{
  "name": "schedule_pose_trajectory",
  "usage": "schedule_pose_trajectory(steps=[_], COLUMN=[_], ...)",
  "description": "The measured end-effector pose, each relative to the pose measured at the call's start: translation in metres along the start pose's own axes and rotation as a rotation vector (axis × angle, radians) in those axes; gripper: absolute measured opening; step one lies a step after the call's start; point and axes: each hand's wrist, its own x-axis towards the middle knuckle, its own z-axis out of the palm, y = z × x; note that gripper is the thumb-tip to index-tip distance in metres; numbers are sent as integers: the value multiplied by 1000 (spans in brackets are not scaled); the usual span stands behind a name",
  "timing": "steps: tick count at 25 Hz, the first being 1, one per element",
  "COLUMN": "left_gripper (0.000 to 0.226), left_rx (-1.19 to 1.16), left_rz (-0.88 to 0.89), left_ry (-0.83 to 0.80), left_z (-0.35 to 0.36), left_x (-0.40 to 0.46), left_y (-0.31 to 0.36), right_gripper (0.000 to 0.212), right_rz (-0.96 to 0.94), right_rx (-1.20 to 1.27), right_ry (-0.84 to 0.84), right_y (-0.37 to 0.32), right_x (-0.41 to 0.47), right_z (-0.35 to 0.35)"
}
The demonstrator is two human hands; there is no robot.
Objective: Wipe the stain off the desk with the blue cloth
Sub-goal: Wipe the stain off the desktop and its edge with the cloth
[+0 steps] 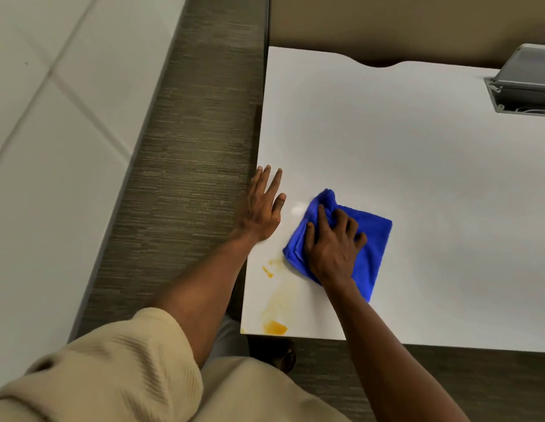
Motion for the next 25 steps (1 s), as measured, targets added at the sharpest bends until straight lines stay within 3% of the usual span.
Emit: schedule_pose_trajectory(steps=[4,9,12,17,21,25], left_gripper=[61,60,60,64,64,65], left_rx=[0,-25,-45,-18,-23,-60], left_rz=[1,14,4,-3,-1,20], left_ry=[-6,6,20,4,13,33], left_z=[2,5,6,9,12,12], left_x=[1,2,2,1,2,2], left_y=[0,-4,-5,-7,-9,-10], right_gripper=[59,64,64,65,69,68], right_rz=[64,-261,-363,-89,83,-113], right_rx=[30,-18,-19,-10,9,6], right_ry=[21,-124,-153,-89,-82,-103], right_y=[14,-24,-17,47,18,-40], right_x=[-13,-9,-3,6,4,-4], right_z=[-1,6,6,-9,-3,12])
